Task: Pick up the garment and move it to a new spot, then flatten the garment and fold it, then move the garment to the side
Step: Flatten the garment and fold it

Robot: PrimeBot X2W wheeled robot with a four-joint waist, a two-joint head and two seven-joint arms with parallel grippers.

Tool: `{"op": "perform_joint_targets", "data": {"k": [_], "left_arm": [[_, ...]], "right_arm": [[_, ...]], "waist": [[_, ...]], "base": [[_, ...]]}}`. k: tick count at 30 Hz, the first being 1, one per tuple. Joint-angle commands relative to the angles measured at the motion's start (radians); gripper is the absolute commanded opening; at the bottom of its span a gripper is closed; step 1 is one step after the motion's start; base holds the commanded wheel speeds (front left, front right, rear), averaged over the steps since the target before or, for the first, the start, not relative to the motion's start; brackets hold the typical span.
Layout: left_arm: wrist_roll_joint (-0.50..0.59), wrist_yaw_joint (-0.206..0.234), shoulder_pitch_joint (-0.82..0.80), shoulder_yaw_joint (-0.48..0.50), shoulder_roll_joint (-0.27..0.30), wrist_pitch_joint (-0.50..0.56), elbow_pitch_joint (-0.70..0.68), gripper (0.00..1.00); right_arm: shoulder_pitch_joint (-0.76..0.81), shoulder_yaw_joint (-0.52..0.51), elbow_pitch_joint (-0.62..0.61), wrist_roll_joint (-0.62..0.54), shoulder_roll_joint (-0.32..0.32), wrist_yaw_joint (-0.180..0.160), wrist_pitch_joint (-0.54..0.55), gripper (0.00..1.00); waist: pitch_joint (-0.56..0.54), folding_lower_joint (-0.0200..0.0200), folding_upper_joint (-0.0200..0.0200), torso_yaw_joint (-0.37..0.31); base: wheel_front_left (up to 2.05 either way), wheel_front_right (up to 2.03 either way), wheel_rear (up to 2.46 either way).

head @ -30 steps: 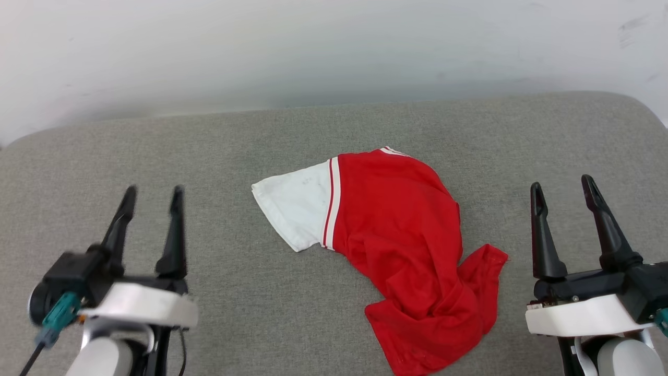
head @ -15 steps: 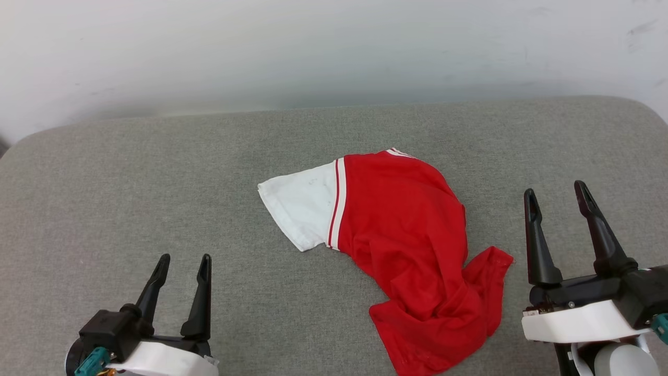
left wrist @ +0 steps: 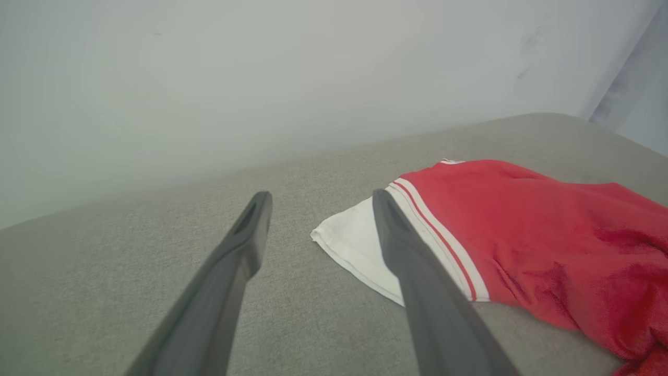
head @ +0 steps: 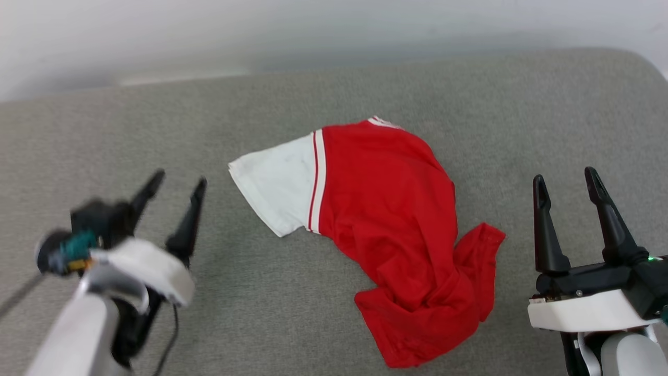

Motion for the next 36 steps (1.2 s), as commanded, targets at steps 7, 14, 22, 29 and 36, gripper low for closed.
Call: {"op": "perform_joint_targets", "data": {"k": [7,14,22,29,36], "left_arm": [[-0.194,-0.008,-0.31,-0.166,0.2,0.36,0.009,1.0],[-0.431,-0.009,-0.519,-0.284,0.361,0.732,0.12,1.0],[-0.482,-0.009,-0.578,-0.368,0.403,0.835,0.216,1.0],[-0.537,-0.01,-0.545,-0.462,0.38,0.863,0.218,0.0],[-0.542,-0.009,-0.549,-0.432,0.38,0.717,0.225,0.0]], "right_arm": [[-0.06,-0.003,-0.029,0.014,0.0,-0.001,-0.002,1.0],[-0.101,0.008,-0.042,0.049,0.0,-0.001,-0.002,1.0],[-0.117,0.01,-0.043,0.068,0.0,-0.001,-0.002,1.0],[-0.121,-0.001,-0.033,0.057,0.0,-0.001,-0.002,1.0],[-0.109,-0.002,-0.011,0.034,0.0,-0.001,-0.002,1.0]], "waist": [[0.159,-0.0001,0.0,-0.078],[0.265,-0.0001,0.0,-0.142],[0.317,-0.0001,0.0,-0.174],[0.31,-0.0001,0.0,-0.158],[0.247,-0.0001,0.0,-0.112]], "base": [[0.0,0.0,0.0],[0.0,0.0,0.0],[0.0,0.0,0.0],[0.0,0.0,0.0],[0.0,0.0,0.0]]}}
